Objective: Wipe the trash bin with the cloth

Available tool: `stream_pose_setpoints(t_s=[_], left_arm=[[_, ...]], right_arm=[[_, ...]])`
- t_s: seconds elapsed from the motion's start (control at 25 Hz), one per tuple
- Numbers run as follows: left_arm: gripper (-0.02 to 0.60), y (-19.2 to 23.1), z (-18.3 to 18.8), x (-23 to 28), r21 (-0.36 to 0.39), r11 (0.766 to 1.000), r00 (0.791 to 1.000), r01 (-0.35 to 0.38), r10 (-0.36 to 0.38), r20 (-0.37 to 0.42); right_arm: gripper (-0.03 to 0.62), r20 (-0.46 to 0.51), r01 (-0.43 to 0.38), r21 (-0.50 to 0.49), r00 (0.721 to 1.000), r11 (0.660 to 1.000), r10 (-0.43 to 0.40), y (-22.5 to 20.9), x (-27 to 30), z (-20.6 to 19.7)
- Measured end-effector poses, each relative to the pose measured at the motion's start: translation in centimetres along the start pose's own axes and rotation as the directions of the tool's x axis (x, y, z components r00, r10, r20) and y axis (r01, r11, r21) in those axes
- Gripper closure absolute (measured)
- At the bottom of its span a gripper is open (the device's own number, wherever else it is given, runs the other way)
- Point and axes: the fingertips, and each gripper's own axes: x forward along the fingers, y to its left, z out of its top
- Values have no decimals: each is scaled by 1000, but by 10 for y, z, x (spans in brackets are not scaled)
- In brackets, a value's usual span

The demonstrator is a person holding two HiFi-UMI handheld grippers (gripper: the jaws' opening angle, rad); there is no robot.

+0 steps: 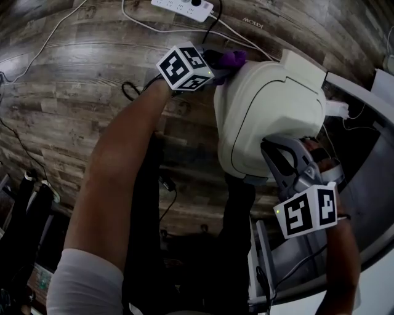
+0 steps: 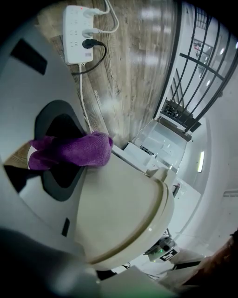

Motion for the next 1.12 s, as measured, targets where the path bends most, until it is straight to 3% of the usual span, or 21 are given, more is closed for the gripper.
stream_pose_setpoints(t_s=[0.56, 0.84, 1.12], left_arm=[[469, -36, -23, -15, -9, 1000, 992, -27, 28, 126], [469, -71, -45, -23, 37, 999, 989, -36, 30, 148], [469, -109, -67, -28, 21, 999, 983, -32, 27, 183]], right_arm=[[554, -23, 5, 21, 1000, 1000, -5, -1, 0, -1], [554, -89, 30, 30, 996, 999, -27, -2, 1, -2], [554, -164, 38, 26, 986, 999, -33, 1, 1, 4]])
